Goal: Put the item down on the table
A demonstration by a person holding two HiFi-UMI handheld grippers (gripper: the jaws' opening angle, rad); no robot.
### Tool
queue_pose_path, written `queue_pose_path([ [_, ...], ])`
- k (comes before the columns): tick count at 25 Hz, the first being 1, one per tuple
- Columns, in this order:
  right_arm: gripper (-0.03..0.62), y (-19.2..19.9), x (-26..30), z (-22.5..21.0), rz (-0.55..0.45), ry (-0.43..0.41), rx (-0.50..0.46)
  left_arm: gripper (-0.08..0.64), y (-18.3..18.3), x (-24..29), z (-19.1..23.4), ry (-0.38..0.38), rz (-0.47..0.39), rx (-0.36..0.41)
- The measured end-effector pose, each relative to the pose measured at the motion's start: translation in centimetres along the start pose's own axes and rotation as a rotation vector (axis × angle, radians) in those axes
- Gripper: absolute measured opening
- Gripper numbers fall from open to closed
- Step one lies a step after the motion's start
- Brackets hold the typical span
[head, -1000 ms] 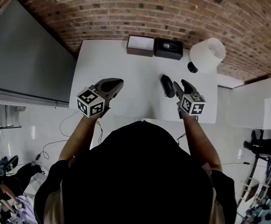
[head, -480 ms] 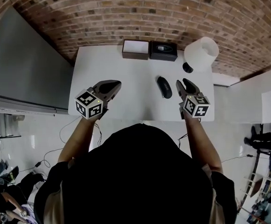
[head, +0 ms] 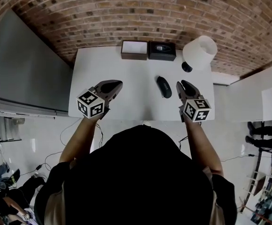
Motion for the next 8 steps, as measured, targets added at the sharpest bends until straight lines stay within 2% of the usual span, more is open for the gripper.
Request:
queue_pose_path([
  [8, 0.065, -0.2, -1.5, -0.2, -0.018, 0.015, 0.004, 0.017, 0.0, 0.5, -0.9, 0.011, 0.002, 0.010],
])
Point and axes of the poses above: the fingertips, and each gripper's own axes: x forward along the fingers, z to its left, y out of its underside, the point moved 3 cm from there along -x, backward along the fingers, and after that the axes turned 11 degrees about -x, right-handed, at the moved point
